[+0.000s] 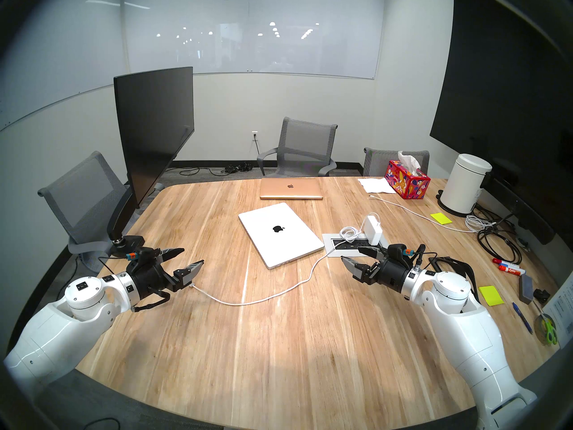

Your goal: Unplug the charging cable from the port of the MacBook and lay it on the desk

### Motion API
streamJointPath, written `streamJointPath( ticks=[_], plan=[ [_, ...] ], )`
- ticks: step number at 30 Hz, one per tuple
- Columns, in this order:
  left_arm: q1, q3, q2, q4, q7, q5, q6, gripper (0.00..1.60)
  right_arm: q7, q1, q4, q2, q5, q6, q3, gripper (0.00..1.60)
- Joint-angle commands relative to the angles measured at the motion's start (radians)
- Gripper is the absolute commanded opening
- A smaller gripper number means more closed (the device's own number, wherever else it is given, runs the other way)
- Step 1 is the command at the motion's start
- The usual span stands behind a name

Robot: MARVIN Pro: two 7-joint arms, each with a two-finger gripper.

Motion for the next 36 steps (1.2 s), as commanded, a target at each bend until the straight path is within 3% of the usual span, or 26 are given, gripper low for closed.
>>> streamJointPath(
  ticks=[1,3,11,36],
  plan=[
    [-0.048,0.035,0.034,0.053,-0.121,-0.042,-0.095,1.60,-0.001,0.009,-0.015,0.002,0.002,0.001,0.005,1.60],
    [-0.067,0.031,0.010,0.073,-0.159,-0.037,-0.081,1.60,-0.001,0.009,-0.016,0.002,0.002,0.001,0.006,1.60],
    [-0.085,0.042,0.006,0.092,-0.187,-0.043,-0.088,1.60,-0.002,0.009,-0.016,0.002,0.002,0.002,0.006,1.60],
    [-0.091,0.043,0.001,0.099,-0.200,-0.044,-0.089,1.60,-0.002,0.008,-0.016,0.002,0.001,0.002,0.006,1.60]
  ],
)
